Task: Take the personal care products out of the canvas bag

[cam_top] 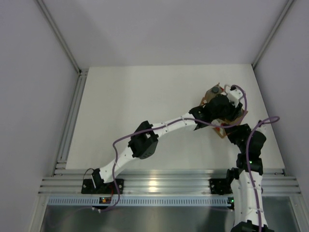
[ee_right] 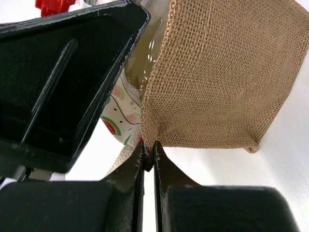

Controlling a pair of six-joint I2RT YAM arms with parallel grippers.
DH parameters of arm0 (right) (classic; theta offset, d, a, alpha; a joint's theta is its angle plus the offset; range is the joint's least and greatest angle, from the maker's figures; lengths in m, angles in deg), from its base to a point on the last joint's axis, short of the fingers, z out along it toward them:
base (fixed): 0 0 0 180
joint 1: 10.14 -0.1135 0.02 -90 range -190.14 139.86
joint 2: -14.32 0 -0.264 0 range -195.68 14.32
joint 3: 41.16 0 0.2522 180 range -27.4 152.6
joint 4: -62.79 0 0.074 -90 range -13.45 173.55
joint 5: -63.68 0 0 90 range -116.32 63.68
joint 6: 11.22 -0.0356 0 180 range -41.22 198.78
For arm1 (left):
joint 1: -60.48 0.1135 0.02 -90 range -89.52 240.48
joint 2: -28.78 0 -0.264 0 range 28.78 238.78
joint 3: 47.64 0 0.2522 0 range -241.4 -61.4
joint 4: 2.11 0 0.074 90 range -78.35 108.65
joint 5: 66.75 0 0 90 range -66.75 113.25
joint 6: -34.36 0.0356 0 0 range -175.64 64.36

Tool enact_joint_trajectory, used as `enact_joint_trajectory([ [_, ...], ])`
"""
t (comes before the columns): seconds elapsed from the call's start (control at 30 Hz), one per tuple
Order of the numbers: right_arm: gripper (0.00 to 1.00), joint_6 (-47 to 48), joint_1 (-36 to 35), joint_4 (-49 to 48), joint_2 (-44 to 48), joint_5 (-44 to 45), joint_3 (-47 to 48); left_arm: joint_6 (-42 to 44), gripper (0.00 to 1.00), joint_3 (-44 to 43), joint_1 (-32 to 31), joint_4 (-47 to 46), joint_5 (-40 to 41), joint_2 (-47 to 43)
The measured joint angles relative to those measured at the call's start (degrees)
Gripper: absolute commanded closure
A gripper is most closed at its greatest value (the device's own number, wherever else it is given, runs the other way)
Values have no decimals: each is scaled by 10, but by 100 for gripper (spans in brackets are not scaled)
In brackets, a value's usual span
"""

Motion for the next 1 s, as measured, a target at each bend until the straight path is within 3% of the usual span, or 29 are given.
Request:
enact_joint_trajectory([
  [0.17, 100, 4, 0, 6, 0, -4, 3, 16, 100, 3, 4, -9, -13, 0],
  [1.0, 100, 3, 0, 35, -11, -9, 23, 26, 100, 9, -1, 47, -10, -28],
])
